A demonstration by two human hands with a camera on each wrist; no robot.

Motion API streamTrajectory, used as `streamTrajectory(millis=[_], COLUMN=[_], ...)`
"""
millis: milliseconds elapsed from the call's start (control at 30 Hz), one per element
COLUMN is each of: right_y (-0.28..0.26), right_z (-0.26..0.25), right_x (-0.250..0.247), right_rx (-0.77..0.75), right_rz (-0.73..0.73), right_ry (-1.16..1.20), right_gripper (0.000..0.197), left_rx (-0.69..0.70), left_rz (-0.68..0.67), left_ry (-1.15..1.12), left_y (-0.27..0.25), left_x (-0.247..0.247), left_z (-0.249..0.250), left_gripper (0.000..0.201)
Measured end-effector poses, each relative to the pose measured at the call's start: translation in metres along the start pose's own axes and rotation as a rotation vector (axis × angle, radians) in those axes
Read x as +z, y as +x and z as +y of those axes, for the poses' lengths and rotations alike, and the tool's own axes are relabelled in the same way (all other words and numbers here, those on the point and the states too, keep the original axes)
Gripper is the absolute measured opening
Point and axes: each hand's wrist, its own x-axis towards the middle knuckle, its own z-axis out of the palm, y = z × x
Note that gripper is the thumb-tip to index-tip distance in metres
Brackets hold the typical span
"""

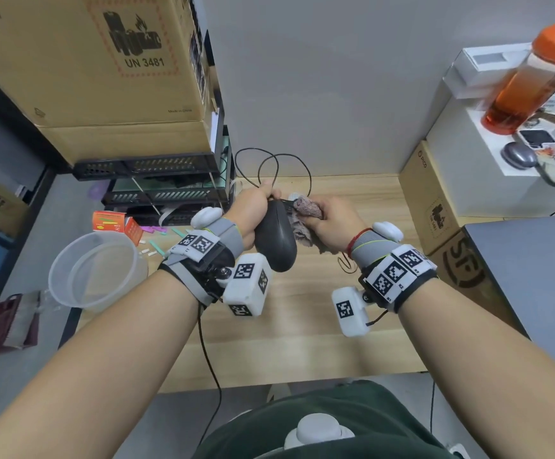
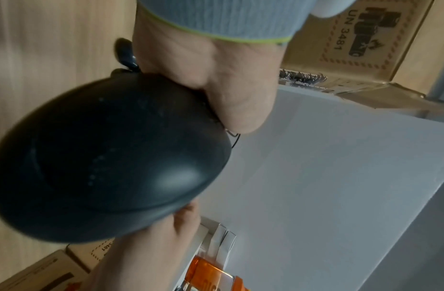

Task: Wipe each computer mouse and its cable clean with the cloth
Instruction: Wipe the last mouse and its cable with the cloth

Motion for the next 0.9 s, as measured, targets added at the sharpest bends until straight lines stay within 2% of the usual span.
streamTrajectory(millis=[300,400,500,567,633,667,767,833,900], right_y=[-0.015,-0.024,-0.034,-0.039,-0.037,-0.034,-0.02,-0.012,-0.007], right_z=[0.044,0.062,0.086,0.097,0.098,0.093,0.075,0.05,0.019], right_x=[-0.004,-0.01,-0.016,-0.021,-0.025,-0.028,-0.034,-0.04,-0.043], right_rx=[0.266,0.355,0.508,0.594,0.629,0.636,0.557,0.44,0.271], right_rz=[-0.012,-0.021,-0.038,-0.001,0.067,0.109,0.236,0.306,0.337], right_ry=[0.06,0.103,0.152,0.105,0.046,0.032,0.06,0.095,0.172], right_gripper=[0.011,0.014,0.023,0.023,0.014,0.01,0.021,0.018,0.006], left_rx=[0.052,0.046,0.033,0.025,0.038,0.044,0.019,0.014,0.023], left_rz=[0.025,0.087,0.163,0.16,0.127,0.117,0.07,0.019,-0.025], left_ry=[0.036,0.019,-0.015,0.031,0.127,0.18,0.308,0.322,0.37], left_y=[0.006,0.01,0.008,0.006,0.004,0.004,0.005,0.006,0.006], left_x=[-0.026,-0.042,-0.06,-0.066,-0.063,-0.06,-0.043,-0.031,-0.016], left_z=[0.005,0.008,0.017,0.018,0.016,0.013,0.004,-0.003,-0.006], left_gripper=[0.05,0.052,0.049,0.047,0.046,0.045,0.046,0.054,0.067])
